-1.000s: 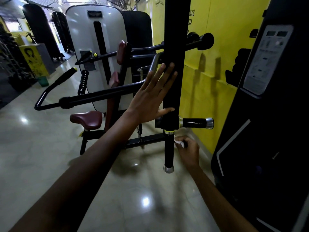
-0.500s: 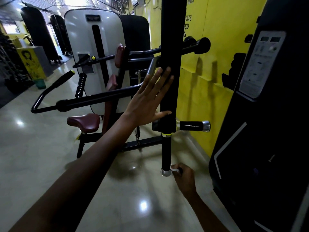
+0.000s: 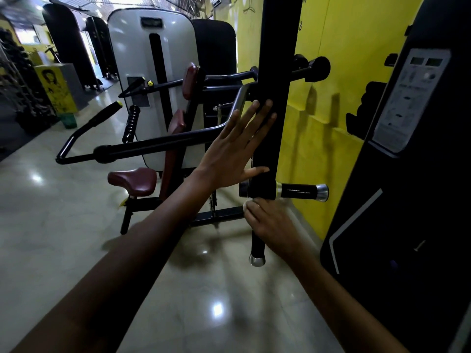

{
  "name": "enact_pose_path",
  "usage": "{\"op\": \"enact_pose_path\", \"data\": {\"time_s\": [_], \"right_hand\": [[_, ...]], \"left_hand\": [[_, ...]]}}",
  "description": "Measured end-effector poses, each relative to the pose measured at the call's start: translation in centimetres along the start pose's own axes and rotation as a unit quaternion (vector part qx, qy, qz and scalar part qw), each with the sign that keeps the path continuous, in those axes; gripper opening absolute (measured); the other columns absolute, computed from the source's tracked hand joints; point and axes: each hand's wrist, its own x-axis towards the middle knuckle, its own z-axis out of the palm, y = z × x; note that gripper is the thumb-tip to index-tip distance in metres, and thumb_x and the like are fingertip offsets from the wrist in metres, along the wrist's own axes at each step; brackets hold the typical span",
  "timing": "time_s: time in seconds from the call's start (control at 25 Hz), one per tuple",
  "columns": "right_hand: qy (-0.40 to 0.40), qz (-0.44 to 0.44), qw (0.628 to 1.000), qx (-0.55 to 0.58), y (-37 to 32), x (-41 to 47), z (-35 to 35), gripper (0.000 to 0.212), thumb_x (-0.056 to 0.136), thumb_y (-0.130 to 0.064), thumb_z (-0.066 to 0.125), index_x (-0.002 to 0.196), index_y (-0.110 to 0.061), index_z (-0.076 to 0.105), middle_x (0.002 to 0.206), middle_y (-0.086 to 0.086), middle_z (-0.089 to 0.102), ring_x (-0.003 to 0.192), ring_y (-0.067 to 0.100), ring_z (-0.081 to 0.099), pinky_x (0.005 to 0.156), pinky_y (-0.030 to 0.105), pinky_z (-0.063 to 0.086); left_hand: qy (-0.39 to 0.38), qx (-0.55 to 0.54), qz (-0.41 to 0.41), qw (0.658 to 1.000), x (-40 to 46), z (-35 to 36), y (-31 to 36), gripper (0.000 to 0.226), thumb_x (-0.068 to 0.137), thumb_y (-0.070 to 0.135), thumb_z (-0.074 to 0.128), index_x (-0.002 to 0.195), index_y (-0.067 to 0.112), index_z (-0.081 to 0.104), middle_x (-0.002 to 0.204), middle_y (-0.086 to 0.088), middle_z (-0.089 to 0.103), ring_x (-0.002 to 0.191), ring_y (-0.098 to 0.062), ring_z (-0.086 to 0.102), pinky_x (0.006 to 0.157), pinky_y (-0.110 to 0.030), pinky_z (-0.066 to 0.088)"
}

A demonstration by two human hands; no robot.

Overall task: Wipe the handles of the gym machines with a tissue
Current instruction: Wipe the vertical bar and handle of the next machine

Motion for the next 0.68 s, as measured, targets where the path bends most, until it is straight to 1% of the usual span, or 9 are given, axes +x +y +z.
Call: {"op": "enact_pose_path", "data": {"time_s": [0.08,0.16,0.24,0.32,0.4,0.52,0.6,0.68], "right_hand": [[-0.045,-0.023,0.999,-0.013,0.0,-0.7,0.9,0.020,0.076,-0.003,0.067,0.096,-0.003,0.063,0.102,0.017,0.065,0.100,0.030,0.060,0.079,0.037,0.047],[-0.077,-0.024,0.997,0.009,-0.3,-1.5,1.6,0.020,0.076,-0.001,0.067,0.095,-0.002,0.060,0.102,0.021,0.064,0.102,0.033,0.059,0.079,0.038,0.051],[-0.114,-0.022,0.993,0.018,-1.0,-2.0,1.9,0.020,0.073,-0.001,0.070,0.091,-0.002,0.061,0.094,0.020,0.065,0.100,0.034,0.059,0.077,0.038,0.052],[-0.157,-0.011,0.987,0.021,-2.0,-2.5,2.0,0.025,0.063,-0.003,0.077,0.084,-0.004,0.063,0.085,0.017,0.066,0.098,0.033,0.059,0.078,0.037,0.053],[-0.180,-0.006,0.983,0.036,-3.1,-3.1,2.2,0.025,0.055,-0.002,0.079,0.074,-0.006,0.062,0.074,0.014,0.064,0.090,0.031,0.059,0.077,0.036,0.054],[-0.189,-0.027,0.981,0.024,-5.1,-4.3,2.4,0.020,0.059,0.006,0.077,0.064,-0.007,0.063,0.059,0.010,0.060,0.074,0.026,0.061,0.081,0.034,0.055],[-0.218,-0.040,0.975,0.000,-6.4,-5.3,2.5,0.022,0.053,0.003,0.081,0.057,-0.010,0.064,0.055,0.009,0.062,0.070,0.023,0.065,0.081,0.029,0.053],[-0.253,-0.052,0.966,-0.004,-7.2,-6.0,2.6,0.027,0.049,0.003,0.083,0.054,-0.012,0.062,0.053,0.009,0.061,0.068,0.024,0.065,0.078,0.028,0.054]], "left_hand": [[-0.001,0.004,0.003,1.000,0.0,0.1,-0.1,0.095,0.089,0.072,0.035,0.151,0.008,0.003,0.158,-0.019,0.011,0.147,-0.033,0.009,0.115,-0.053,0.023],[-0.001,0.012,0.005,1.000,0.0,0.0,-0.2,0.096,0.088,0.073,0.035,0.151,0.008,0.002,0.158,-0.018,0.011,0.147,-0.033,0.009,0.115,-0.052,0.022],[-0.003,0.011,0.006,1.000,0.2,0.0,0.0,0.096,0.088,0.073,0.035,0.151,0.009,0.003,0.158,-0.017,0.011,0.147,-0.033,0.008,0.116,-0.052,0.021],[-0.002,0.014,0.006,1.000,0.3,0.1,0.2,0.096,0.088,0.073,0.035,0.152,0.008,0.005,0.158,-0.017,0.011,0.147,-0.033,0.009,0.117,-0.051,0.019],[-0.002,0.014,0.006,1.000,0.4,0.2,0.2,0.096,0.088,0.073,0.035,0.152,0.008,0.005,0.158,-0.017,0.011,0.147,-0.033,0.009,0.117,-0.051,0.019],[-0.003,0.008,0.006,1.000,0.3,0.2,0.0,0.096,0.088,0.074,0.035,0.152,0.008,0.007,0.158,-0.017,0.012,0.147,-0.033,0.009,0.117,-0.051,0.019],[-0.004,0.007,0.004,1.000,0.3,0.2,0.1,0.095,0.088,0.074,0.034,0.152,0.008,0.008,0.158,-0.017,0.012,0.147,-0.033,0.009,0.117,-0.052,0.019],[-0.007,0.007,0.004,1.000,0.3,0.2,0.1,0.095,0.088,0.074,0.033,0.152,0.008,0.007,0.159,-0.017,0.011,0.147,-0.033,0.008,0.117,-0.051,0.019]]}}
